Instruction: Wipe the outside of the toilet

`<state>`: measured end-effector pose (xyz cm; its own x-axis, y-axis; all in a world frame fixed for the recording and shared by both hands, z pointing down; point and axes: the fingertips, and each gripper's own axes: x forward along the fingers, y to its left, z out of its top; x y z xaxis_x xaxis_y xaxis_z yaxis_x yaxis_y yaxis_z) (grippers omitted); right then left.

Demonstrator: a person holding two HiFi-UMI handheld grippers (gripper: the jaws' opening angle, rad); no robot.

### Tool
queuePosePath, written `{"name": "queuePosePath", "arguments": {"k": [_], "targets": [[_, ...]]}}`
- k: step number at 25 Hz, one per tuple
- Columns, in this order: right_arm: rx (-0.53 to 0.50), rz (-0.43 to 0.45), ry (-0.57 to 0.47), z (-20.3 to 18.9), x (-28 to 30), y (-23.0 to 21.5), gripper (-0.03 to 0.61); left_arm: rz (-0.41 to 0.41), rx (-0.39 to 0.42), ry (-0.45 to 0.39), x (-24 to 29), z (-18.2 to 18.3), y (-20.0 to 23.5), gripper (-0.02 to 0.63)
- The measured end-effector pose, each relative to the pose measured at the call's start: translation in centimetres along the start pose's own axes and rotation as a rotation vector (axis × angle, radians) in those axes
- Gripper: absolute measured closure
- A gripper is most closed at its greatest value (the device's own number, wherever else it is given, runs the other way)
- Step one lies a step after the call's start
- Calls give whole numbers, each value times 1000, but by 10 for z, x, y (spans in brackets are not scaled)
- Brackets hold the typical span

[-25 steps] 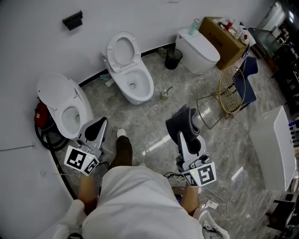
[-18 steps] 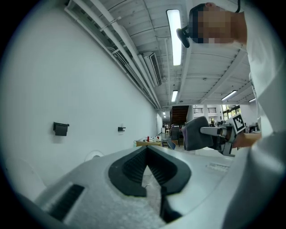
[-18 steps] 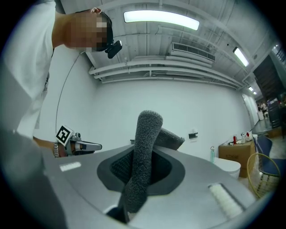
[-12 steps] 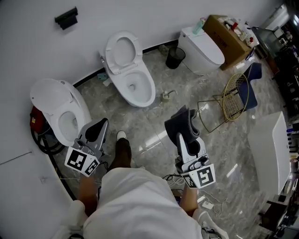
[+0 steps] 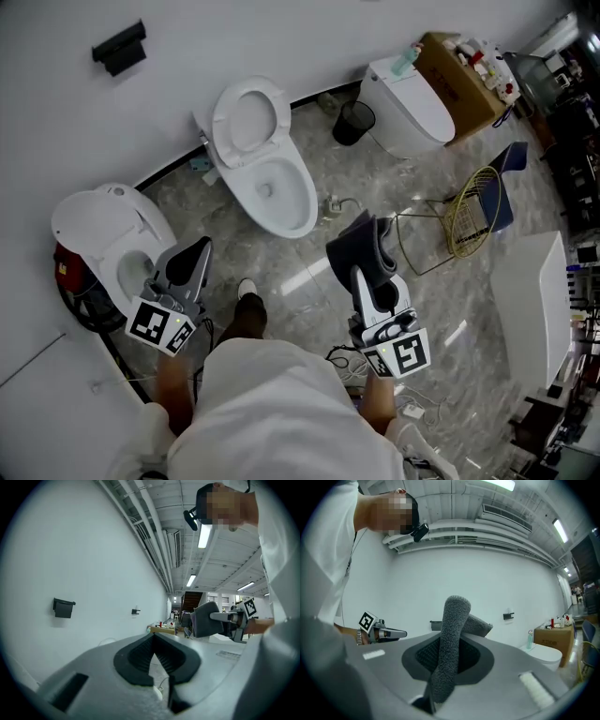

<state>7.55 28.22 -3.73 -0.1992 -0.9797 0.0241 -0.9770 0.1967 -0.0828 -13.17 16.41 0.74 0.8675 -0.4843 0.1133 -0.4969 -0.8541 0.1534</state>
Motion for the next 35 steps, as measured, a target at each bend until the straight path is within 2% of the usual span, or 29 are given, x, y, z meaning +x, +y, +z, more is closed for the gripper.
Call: {"name": "queuePosePath", "arguments": {"k": [5, 11, 24, 30, 35], "targets": [[-5, 6, 27, 1, 53, -1, 525, -6, -22, -9, 20, 5, 45, 615], [-7, 43, 56, -6, 92, -4, 525, 5, -35, -12, 35, 3, 72, 615], [25, 217, 107, -33, 146, -67, 525, 133, -48, 25, 85, -10, 63, 615], [-53, 295, 220, -76, 184, -96, 525, 155, -93, 55, 111, -35, 65, 615], [-140, 356, 333, -142, 231, -95, 525, 144, -135, 81, 121, -71, 85, 615]]}}
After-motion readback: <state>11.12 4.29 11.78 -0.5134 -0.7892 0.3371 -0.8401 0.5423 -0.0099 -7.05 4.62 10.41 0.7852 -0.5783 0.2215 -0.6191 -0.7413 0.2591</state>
